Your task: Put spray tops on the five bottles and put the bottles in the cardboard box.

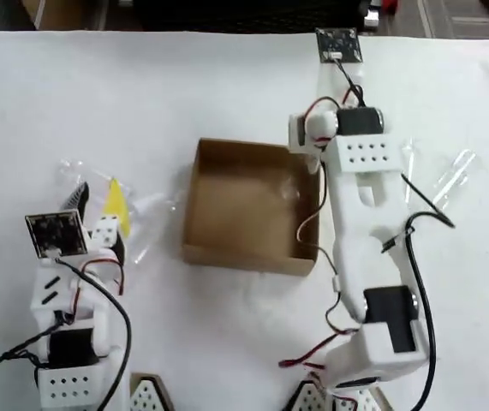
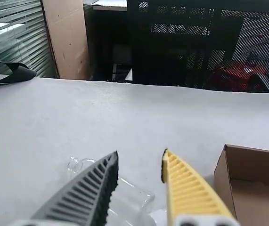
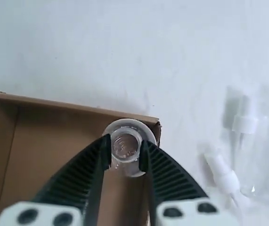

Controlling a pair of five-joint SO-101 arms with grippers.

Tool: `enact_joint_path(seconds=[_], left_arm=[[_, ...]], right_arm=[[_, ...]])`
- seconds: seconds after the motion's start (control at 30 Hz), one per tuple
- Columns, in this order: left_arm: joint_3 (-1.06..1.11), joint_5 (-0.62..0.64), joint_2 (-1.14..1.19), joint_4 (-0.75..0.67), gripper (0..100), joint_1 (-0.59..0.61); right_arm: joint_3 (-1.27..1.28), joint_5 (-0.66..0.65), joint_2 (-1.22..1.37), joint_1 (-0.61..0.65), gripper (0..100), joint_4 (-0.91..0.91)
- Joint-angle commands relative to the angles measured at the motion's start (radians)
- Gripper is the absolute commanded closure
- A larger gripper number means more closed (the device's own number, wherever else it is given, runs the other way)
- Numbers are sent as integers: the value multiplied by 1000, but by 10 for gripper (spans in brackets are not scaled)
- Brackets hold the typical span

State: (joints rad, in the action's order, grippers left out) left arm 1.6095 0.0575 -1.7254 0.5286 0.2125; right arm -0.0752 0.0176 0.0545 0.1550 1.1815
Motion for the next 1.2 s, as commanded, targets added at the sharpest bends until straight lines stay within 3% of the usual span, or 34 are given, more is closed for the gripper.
enact_joint_path(seconds=[0.0,0.37,1.17], left_arm=[[-5,-12,-15,-15,854,-15],[-5,-12,-15,-14,854,-15],[-5,-11,-15,-14,854,-10]], right_arm=[[115,0,-127,2,981,-94],[445,-3,-329,1,981,-340],[539,-5,-366,18,981,-420]])
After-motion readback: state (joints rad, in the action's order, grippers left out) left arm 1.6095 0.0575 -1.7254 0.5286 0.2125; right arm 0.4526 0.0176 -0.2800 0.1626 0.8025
